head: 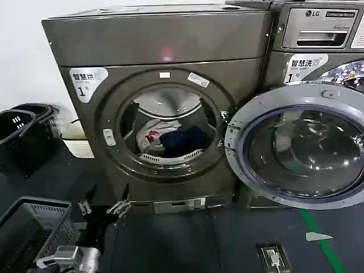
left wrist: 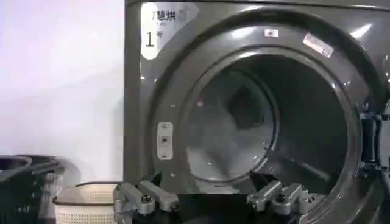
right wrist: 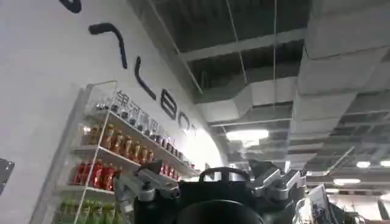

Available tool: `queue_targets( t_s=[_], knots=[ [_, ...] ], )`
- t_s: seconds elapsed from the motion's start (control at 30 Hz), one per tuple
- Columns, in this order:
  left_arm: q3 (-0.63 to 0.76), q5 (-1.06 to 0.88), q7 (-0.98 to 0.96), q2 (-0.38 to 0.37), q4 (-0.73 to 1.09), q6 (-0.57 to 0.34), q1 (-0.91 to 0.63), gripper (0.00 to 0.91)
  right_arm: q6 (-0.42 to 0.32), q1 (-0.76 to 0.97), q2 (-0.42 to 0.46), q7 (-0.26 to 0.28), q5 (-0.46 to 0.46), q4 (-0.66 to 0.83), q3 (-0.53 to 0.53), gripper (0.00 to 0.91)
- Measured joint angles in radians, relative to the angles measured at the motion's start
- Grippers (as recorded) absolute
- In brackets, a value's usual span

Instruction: Grasp the clothes from the dryer.

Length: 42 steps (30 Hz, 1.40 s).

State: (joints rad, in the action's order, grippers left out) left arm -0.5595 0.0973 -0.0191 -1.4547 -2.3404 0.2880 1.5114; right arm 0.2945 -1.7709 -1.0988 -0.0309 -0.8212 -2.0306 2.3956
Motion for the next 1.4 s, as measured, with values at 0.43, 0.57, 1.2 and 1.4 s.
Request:
queue_targets(
  t_s=[0.43,0.57,1.2,1.4],
  knots=[
    [0.0,0.001,0.0,-0.006,-0.001,0.002,-0.005,0.907,-0.033,0.003,-0.007,0.018,-0.014,-0.001,-0.001,0.907],
    [0.001,0.0,0.0,-0.007,0.001,0.003,-0.008,0.907,-0.036,0.005,-0.01,0.019,-0.015,-0.001,0.001,0.907],
    [-0.005,0.001,0.004,-0.007,0.002,0.002,-0.011,0.907,-0.044,0.009,-0.012,0.024,-0.024,-0.001,0.003,0.907],
    [-0.005,0.001,0.004,-0.006,0.004,0.001,-0.01,0.907,-0.045,0.007,-0.011,0.025,-0.028,-0.001,0.003,0.907]
  ],
)
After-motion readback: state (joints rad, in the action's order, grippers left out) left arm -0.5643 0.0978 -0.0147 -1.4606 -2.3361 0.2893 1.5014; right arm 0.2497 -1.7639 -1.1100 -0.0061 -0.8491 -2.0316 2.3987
